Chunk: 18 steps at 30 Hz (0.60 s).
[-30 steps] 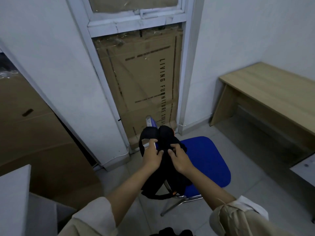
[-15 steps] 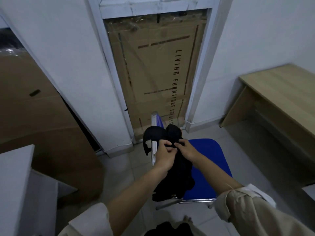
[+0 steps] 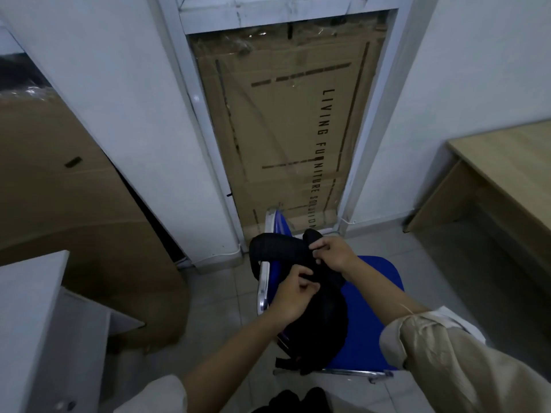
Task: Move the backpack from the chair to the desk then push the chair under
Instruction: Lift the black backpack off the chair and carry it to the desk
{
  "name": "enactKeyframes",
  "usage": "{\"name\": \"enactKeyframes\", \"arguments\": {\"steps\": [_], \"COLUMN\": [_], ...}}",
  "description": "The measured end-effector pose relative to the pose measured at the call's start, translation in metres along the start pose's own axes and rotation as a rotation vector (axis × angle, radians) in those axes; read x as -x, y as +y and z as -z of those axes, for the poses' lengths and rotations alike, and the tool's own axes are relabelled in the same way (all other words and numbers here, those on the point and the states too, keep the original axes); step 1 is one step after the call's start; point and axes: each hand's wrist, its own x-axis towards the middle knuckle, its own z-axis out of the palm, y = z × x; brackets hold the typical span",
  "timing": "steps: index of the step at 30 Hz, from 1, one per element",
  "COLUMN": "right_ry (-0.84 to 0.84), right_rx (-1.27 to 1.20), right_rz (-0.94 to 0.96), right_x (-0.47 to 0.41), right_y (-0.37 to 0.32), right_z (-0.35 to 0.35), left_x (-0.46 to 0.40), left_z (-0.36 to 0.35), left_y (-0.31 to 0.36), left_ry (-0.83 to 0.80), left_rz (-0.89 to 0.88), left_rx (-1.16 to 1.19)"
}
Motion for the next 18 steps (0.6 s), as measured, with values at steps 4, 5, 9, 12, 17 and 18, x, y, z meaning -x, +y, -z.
{"name": "enactKeyframes", "arguments": {"steps": [4, 5, 9, 12, 17, 18], "right_ry": [0.013, 0.022, 0.061, 0.088, 0.178, 0.208], "right_rx": [-0.006, -0.017, -0.070, -0.105, -0.140, -0.151], "right_rz": [0.022, 0.028, 0.008, -0.022, -0.055, -0.063], "right_x": [-0.002, -0.002, 0.002, 0.002, 0.002, 0.002], "right_y": [0.001, 0.002, 0.011, 0.016, 0.017, 0.017], "right_z": [0.011, 0.013, 0.024, 0.033, 0.037, 0.036], "left_x": [-0.032, -0.039, -0.065, -0.080, -0.100, -0.106], "left_z": [0.023, 0.027, 0.035, 0.046, 0.071, 0.071], "left_y": [-0.011, -0.012, 0.002, 0.029, 0.073, 0.082], "left_ry": [0.067, 0.079, 0.146, 0.174, 0.124, 0.079], "left_rz": [0.250, 0.276, 0.199, 0.127, -0.125, -0.166], "left_rx": [0.142, 0.198, 0.250, 0.266, -0.148, -0.214]}}
